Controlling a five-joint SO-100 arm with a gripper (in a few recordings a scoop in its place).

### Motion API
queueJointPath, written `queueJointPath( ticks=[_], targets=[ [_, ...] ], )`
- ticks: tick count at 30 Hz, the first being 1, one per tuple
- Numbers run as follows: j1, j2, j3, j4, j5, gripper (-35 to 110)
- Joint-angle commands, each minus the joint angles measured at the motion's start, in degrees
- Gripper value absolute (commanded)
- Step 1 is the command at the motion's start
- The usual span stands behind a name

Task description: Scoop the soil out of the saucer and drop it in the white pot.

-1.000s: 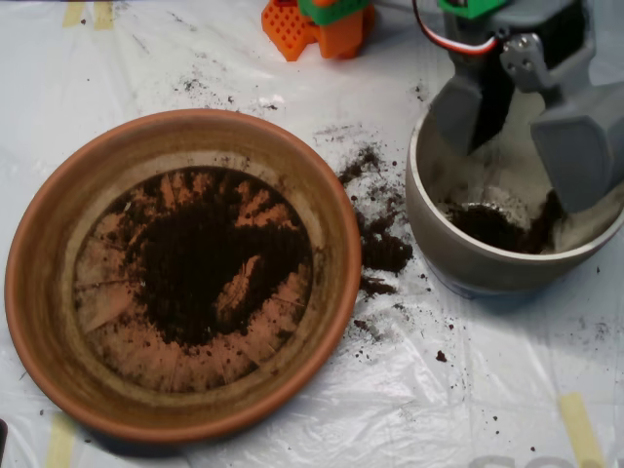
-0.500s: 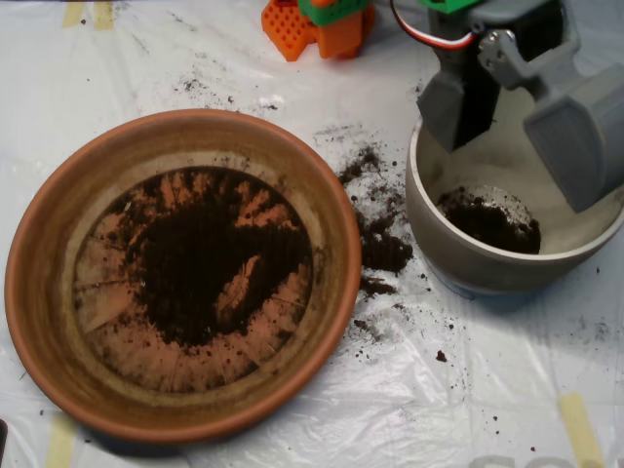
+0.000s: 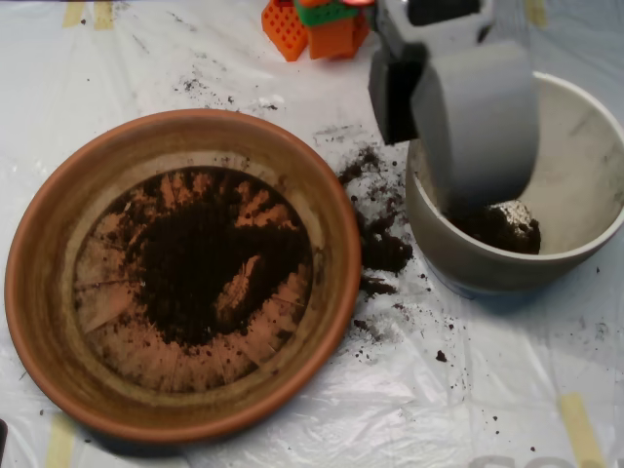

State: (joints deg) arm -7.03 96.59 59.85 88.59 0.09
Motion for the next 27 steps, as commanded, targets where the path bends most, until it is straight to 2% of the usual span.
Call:
queueJointPath(
  ticks=[1, 5, 13, 18, 22, 27],
  targets=[
    [7.29, 3.6, -5.8, 1.93, 1.41, 43],
    [16.08, 4.83, 1.67, -0.18, 1.23, 44],
    [30.23, 9.67, 28.56, -13.8, -2.29, 44],
    [35.42, 8.79, 41.22, -20.92, -4.39, 45],
    [37.88, 4.31, 46.41, -24.79, -5.89, 44],
    [40.69, -6.42, 44.91, -25.75, -7.65, 44]
  ],
)
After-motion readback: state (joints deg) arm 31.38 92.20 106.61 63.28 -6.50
